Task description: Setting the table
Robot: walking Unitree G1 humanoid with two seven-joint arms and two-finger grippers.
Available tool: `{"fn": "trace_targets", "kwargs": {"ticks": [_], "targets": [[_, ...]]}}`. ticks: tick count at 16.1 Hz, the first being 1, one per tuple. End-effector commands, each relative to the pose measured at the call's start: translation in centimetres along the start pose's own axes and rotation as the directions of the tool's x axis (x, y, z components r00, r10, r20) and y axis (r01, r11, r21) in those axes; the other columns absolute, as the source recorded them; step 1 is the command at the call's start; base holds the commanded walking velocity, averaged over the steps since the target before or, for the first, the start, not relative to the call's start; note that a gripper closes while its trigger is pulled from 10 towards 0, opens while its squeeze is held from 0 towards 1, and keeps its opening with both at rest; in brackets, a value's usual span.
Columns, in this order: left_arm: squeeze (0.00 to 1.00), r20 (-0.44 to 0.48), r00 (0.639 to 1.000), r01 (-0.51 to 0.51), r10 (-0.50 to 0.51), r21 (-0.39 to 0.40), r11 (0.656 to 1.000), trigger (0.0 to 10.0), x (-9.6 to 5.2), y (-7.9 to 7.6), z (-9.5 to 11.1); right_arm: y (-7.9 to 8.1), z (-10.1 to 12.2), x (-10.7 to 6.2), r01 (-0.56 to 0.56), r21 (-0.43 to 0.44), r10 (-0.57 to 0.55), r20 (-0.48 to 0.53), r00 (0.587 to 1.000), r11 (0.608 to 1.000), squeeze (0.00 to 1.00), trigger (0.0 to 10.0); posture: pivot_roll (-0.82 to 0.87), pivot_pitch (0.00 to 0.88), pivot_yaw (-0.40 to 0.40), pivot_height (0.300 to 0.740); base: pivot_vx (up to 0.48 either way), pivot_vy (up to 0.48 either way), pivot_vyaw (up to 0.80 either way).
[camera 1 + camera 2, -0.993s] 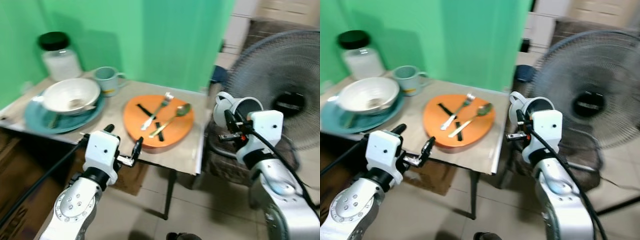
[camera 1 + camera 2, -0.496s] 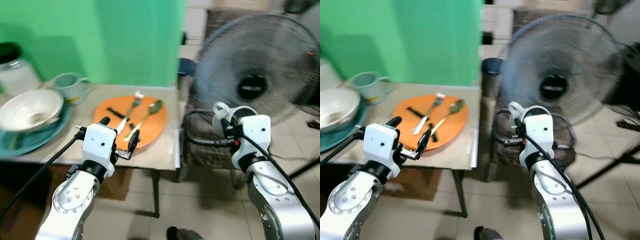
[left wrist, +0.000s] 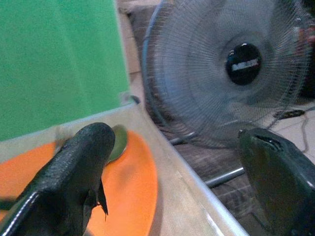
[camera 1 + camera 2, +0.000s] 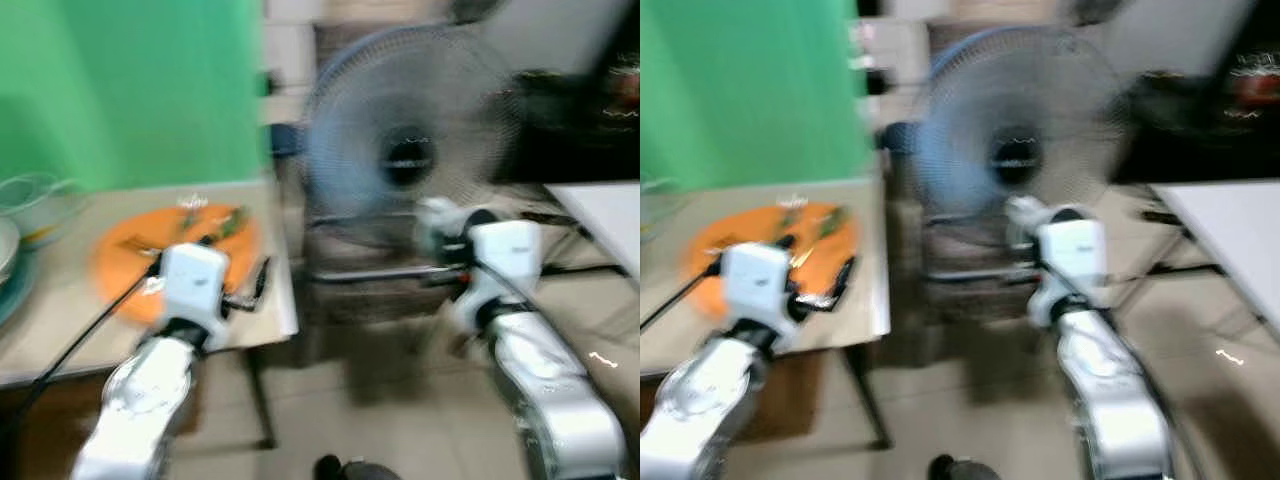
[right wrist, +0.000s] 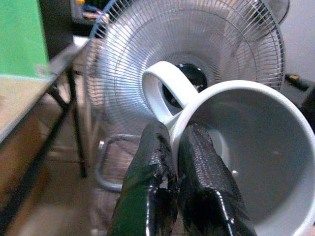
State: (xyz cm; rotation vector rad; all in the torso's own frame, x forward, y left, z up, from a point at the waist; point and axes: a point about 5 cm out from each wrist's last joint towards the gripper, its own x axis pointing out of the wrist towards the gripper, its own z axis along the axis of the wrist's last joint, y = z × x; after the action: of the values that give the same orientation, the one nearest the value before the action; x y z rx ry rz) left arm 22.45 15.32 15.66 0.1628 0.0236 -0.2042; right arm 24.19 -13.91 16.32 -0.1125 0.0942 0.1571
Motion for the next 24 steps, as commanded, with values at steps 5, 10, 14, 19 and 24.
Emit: {"fn": "trace_targets", "kwargs": {"ticks": [5, 10, 14, 19, 24], "targets": [[0.0, -0.011, 1.0, -0.027, 0.027, 0.004, 1.0, 10.0, 0.1, 0.2, -0.2, 0.0, 0.0, 0.5, -0.006, -0.004, 0.006, -0.018, 1.0, 1.0, 0.0, 10.0, 0.03, 0.0, -0.027, 0.74, 0.0, 0.0, -0.8], [0.0, 0.001, 1.0, 0.017, -0.017, -0.06, 0.998, 10.0, 0.5, -0.5, -0.1, -0.4, 0.8, 0.6, 0.021, -0.035, -0.02, 0.007, 1.0, 0.999, 0.0, 10.0, -0.01, 0.0, -0.003, 0.74, 0.0, 0.0, -0.8], [0.0, 0.01, 1.0, 0.023, -0.022, -0.063, 0.998, 10.0, 1.0, -0.2, 0.1, -0.9, 0.9, 0.2, 0.059, -0.029, -0.059, 0.01, 0.998, 0.998, 0.0, 10.0, -0.02, 0.0, 0.01, 0.74, 0.0, 0.0, -0.8], [0.0, 0.007, 1.0, -0.004, 0.005, -0.087, 0.996, 10.0, 1.3, 0.3, 0.0, -0.5, 1.0, 0.7, 0.032, -0.035, -0.031, 0.009, 0.999, 0.999, 0.0, 10.0, -0.01, 0.0, -0.008, 0.74, 0.226, 0.0, -0.8], [0.0, 0.007, 1.0, 0.003, -0.003, -0.076, 0.997, 10.0, 1.1, 0.4, 0.2, -0.5, 1.1, 0.9, 0.037, -0.028, -0.037, 0.017, 0.999, 0.999, 0.0, 10.0, 0.02, 0.0, -0.01, 0.74, 0.343, 0.0, -0.8]]}}
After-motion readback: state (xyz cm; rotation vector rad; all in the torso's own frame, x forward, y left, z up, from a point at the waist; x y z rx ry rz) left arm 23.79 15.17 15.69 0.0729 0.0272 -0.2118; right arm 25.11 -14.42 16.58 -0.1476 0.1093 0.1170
